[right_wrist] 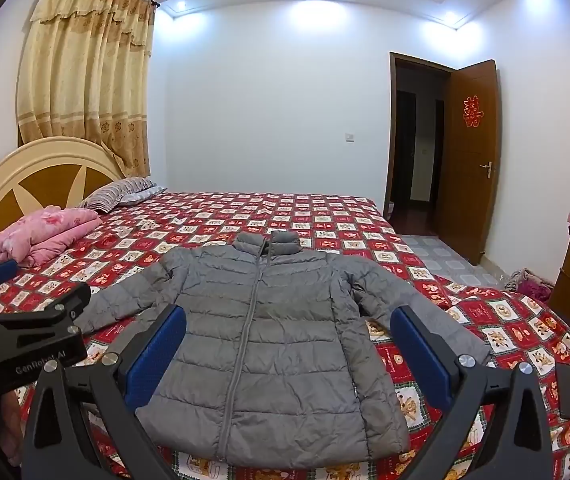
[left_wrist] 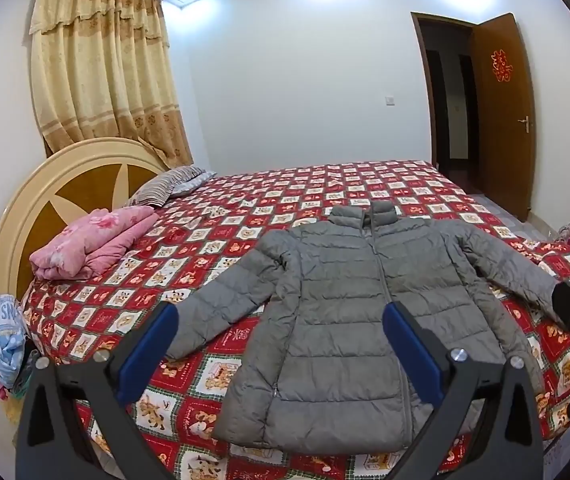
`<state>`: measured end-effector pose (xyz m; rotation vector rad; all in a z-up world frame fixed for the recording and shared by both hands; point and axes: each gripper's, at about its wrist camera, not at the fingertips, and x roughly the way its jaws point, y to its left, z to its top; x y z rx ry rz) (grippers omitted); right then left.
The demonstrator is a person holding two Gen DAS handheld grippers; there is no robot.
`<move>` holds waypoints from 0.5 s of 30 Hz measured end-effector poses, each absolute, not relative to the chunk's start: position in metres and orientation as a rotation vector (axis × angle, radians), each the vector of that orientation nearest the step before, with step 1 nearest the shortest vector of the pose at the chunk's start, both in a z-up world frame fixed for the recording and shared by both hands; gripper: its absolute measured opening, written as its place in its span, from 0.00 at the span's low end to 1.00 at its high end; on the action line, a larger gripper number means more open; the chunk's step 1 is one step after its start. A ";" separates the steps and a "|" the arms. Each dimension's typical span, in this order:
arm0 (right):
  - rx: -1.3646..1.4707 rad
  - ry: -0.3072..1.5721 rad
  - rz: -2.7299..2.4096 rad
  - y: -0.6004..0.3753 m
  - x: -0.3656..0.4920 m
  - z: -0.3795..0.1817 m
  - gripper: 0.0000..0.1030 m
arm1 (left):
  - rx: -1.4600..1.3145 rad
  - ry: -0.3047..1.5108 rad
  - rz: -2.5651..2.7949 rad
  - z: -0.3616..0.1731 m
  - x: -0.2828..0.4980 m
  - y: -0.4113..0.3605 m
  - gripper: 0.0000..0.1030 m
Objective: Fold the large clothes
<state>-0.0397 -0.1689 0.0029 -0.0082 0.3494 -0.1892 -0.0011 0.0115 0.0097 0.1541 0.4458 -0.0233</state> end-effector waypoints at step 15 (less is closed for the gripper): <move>-0.013 0.355 -0.187 -0.161 -0.037 -0.002 0.99 | 0.146 0.430 0.000 0.012 0.002 0.016 1.00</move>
